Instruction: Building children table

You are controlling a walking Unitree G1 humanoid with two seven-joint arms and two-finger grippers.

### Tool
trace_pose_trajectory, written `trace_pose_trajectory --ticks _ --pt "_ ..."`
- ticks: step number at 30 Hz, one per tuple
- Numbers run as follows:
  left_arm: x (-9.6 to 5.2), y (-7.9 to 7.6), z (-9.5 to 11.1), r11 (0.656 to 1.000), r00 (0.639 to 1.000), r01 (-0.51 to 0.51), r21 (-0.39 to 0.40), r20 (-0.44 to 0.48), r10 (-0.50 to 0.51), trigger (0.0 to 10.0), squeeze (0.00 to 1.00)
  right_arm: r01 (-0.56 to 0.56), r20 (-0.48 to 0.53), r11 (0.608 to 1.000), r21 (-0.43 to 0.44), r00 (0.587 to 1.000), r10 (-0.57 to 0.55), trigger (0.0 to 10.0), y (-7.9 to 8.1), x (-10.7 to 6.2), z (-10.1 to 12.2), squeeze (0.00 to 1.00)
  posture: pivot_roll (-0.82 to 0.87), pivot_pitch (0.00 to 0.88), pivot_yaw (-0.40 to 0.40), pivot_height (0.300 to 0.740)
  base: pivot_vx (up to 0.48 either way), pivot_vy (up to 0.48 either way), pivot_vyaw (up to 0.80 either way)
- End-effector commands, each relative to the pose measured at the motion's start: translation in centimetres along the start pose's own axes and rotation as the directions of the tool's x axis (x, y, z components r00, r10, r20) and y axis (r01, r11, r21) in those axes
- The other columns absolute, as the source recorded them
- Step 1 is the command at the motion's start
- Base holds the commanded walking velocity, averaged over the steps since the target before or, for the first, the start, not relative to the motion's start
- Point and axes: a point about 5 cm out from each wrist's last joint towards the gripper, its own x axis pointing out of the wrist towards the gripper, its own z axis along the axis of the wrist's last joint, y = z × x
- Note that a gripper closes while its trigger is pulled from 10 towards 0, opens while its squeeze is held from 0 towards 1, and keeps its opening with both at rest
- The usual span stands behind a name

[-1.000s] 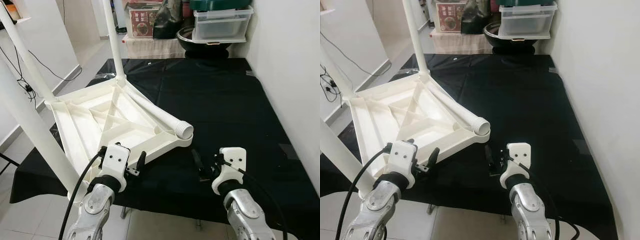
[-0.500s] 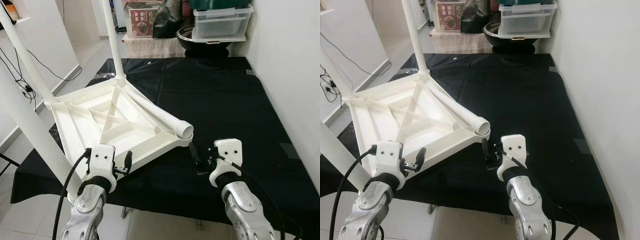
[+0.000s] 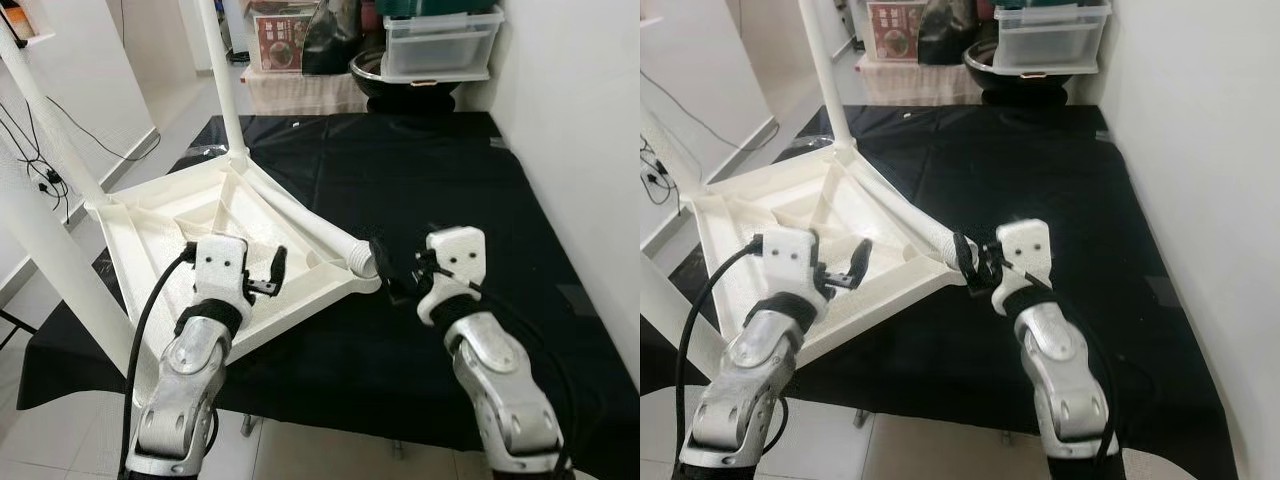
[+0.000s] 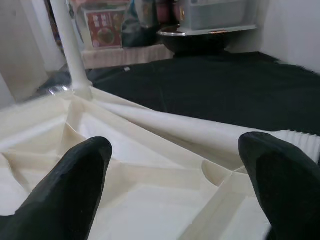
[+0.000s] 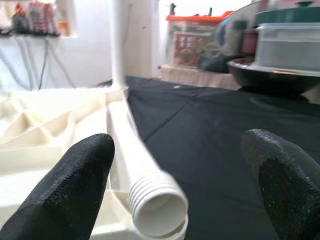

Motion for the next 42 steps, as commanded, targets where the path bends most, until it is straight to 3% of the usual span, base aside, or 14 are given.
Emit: trace_pose_trajectory --ticks 1,3,7,15,21,31,38,42 --pt "0.2 -1.1 -0.8 0.993 0.996 0.072 -0.089 -0.052 -0.077 10.0 0.00 -0.055 0.019 0.998 -0.023 0.998 0.055 10.0 0.5 0.5 0.3 0.00 -0.08 0.086 0.023 0.740 0.000 0.000 0.80" --pt "0.0 -2.2 -1.0 0.976 0.984 0.153 -0.157 -0.070 -0.165 10.0 0.00 -0.070 0.028 0.997 -0.034 0.997 0.071 10.0 0.6 0.7 0.5 0.00 -0.08 0.086 0.022 0.740 0.000 0.000 0.80" --pt "-0.5 -3.6 -1.3 0.947 0.957 0.258 -0.190 -0.085 -0.278 10.0 0.00 -0.095 0.044 0.995 -0.041 0.994 0.097 10.0 0.8 0.9 0.9 0.00 -0.08 0.086 0.022 0.740 0.000 0.000 0.80" --pt "-1.8 -4.0 -2.6 0.930 0.926 0.316 -0.187 -0.151 -0.345 10.0 0.00 -0.151 0.041 0.988 -0.041 0.987 0.153 10.0 1.2 0.8 0.7 0.00 -0.08 0.089 0.029 0.740 0.000 0.000 0.16" --pt "-2.5 -4.7 -2.6 0.877 0.871 0.439 -0.193 -0.150 -0.469 10.0 0.00 -0.177 0.008 0.982 -0.064 0.984 0.178 10.0 1.1 0.6 0.1 0.00 -0.08 0.088 0.031 0.740 0.000 0.000 0.07" --pt "-2.7 -5.2 -2.3 0.855 0.846 0.499 -0.143 -0.136 -0.516 10.0 0.00 -0.157 -0.049 0.985 -0.068 0.987 0.154 10.0 0.5 0.3 -1.1 0.00 -0.08 0.088 0.032 0.740 0.000 0.000 0.73" --pt "-2.8 -5.5 -2.1 0.830 0.823 0.538 -0.147 -0.119 -0.555 10.0 0.00 -0.175 -0.045 0.981 -0.082 0.984 0.172 10.0 0.3 0.5 -0.6 0.00 -0.08 0.088 0.031 0.740 0.000 -0.299 0.00" --pt "-2.8 -5.5 -2.1 0.838 0.830 0.528 -0.141 -0.126 -0.544 10.0 0.00 -0.192 -0.062 0.975 -0.111 0.981 0.186 10.0 0.2 0.4 -0.7 0.00 -0.08 0.088 0.031 0.740 0.000 -0.233 0.00"
